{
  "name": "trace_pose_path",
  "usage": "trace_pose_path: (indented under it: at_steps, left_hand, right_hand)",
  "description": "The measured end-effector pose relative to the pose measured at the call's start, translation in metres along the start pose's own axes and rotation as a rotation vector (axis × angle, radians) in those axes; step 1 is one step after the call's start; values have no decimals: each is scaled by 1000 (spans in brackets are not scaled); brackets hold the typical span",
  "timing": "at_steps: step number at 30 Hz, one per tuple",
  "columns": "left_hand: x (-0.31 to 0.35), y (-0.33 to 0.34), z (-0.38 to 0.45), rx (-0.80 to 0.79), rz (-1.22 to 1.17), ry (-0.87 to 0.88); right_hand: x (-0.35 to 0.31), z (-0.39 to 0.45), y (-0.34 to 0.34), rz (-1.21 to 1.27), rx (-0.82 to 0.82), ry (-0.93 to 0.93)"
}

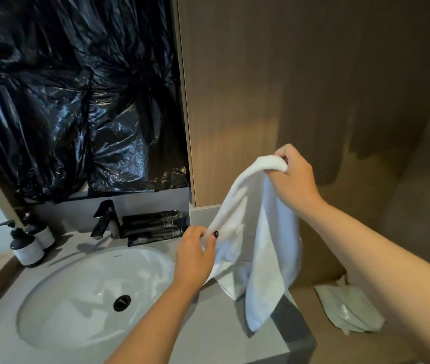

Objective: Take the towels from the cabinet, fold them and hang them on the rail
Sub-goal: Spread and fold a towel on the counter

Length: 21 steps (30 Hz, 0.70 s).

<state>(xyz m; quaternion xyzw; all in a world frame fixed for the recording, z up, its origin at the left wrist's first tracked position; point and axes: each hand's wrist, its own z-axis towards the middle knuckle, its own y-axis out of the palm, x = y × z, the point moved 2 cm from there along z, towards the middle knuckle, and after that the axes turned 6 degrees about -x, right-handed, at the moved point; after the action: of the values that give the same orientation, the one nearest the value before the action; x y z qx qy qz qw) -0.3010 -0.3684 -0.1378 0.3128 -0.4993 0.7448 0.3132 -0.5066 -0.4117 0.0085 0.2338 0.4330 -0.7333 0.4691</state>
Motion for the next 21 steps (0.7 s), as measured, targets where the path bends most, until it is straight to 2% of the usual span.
trace_pose_path:
  at_steps: [4,8,12,18,21]
  left_hand:
    - [13,-13,-21,80,-210,-35]
    - [38,-22,-51,94,-299,58]
    - [60,-21,-87,-2,-304,138]
    - [78,-3,-127,-225,-259,266]
    - [91,10,-147,-283,-250,252]
  right_hand:
    - [-11,-28,-22,-122,-30,10]
    - [4,-69,-31,-272,-235,147]
    - [26,-122,-24,-344,-519,205]
    - [41,-176,-9,-179,-668,129]
    - [47,-195,-11,-149,-713,97]
